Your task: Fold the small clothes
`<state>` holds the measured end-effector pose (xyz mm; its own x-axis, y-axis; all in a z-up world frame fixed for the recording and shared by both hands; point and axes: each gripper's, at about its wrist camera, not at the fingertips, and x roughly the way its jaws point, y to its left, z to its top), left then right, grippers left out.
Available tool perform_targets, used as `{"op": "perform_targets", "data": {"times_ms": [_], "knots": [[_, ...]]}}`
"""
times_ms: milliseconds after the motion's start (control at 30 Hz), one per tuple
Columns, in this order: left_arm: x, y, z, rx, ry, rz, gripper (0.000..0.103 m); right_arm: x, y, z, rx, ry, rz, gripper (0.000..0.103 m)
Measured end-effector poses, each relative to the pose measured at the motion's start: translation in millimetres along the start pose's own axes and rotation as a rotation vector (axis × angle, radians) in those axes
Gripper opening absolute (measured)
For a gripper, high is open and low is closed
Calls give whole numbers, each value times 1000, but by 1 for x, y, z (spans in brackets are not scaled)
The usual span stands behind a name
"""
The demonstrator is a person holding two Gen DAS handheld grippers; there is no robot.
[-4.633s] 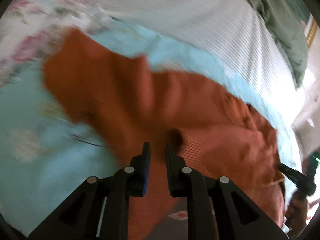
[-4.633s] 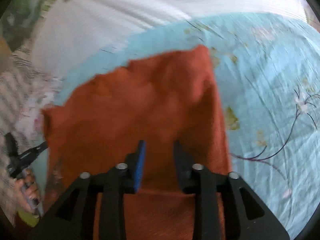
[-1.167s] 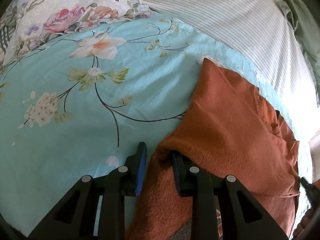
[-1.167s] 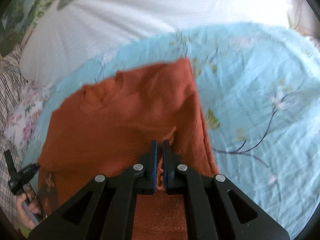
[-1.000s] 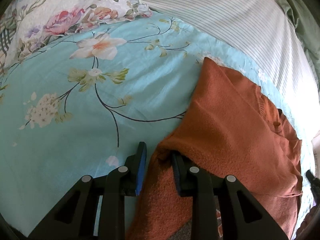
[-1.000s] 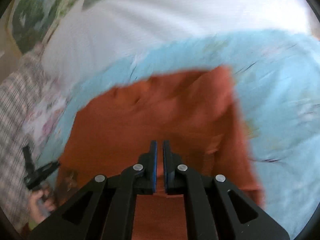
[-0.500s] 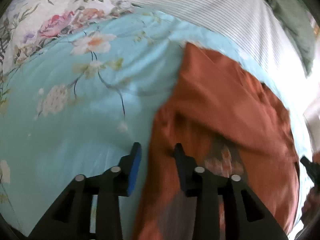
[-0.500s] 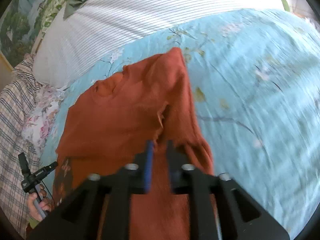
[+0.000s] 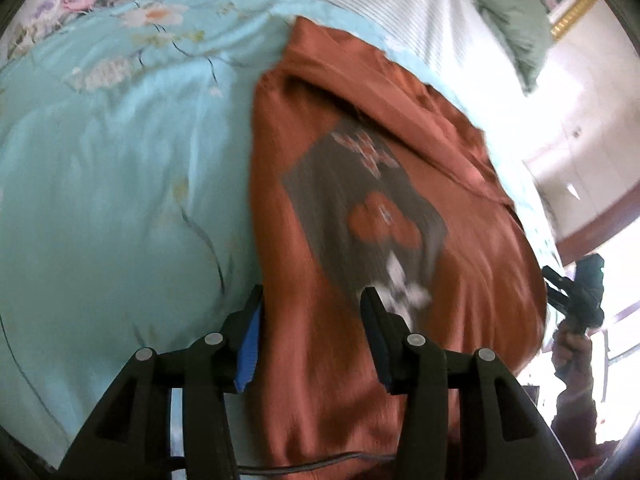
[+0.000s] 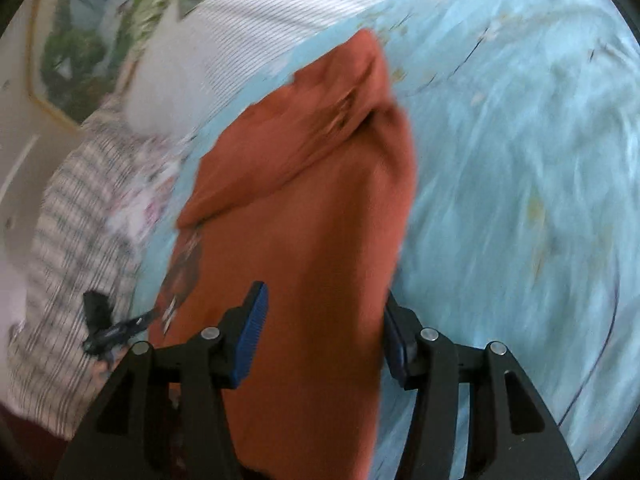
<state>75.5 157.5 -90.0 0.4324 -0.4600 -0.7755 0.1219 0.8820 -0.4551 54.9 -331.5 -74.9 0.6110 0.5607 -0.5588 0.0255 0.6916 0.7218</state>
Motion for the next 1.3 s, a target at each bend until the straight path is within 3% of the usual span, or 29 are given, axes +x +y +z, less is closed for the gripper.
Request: {"op": "perform_targets", "data": {"times_ms": [200, 333, 500, 633, 667, 733, 833, 933, 1033, 1100, 1167, 1200, 1300], "knots": [[-21, -4, -46, 19, 2, -84, 52, -24, 16, -55, -72, 48, 71, 55], [-27, 0, -68, 11, -19, -119, 52, -31, 10, -71, -50, 55, 133, 55], [-28, 1, -73, 2, -14, -153, 52, -41, 4, -83, -70, 47, 164, 55], [-27, -1, -73, 28, 0, -155, 50, -47, -14, -82, 9, -6, 198, 54], [-28, -3, -73, 37, 0, -153, 49, -45, -13, -83, 4, 6, 214, 54], [-26, -8, -73, 64, -3, -138, 34, -34, -3, -89, -44, 88, 261, 55], [-20, -10, -75, 78, 31, -125, 38, -18, 12, -103, -130, 171, 246, 55], [-17, -9, -80, 82, 55, -144, 39, -13, 8, -105, -100, 144, 273, 55], [-17, -9, -83, 98, 66, -150, 37, -15, 5, -102, -77, 94, 288, 47], [-14, -6, -84, 109, 84, -157, 31, -13, 4, -104, -90, 102, 237, 24], [-13, -2, -87, 104, 85, -143, 14, -12, 1, -103, -80, 108, 207, 7], [-12, 0, -88, 96, 83, -132, 8, -12, 1, -103, -78, 110, 203, 7], [-20, -2, -90, 85, 45, -127, 6, -26, 11, -99, -84, 61, 290, 7]]}}
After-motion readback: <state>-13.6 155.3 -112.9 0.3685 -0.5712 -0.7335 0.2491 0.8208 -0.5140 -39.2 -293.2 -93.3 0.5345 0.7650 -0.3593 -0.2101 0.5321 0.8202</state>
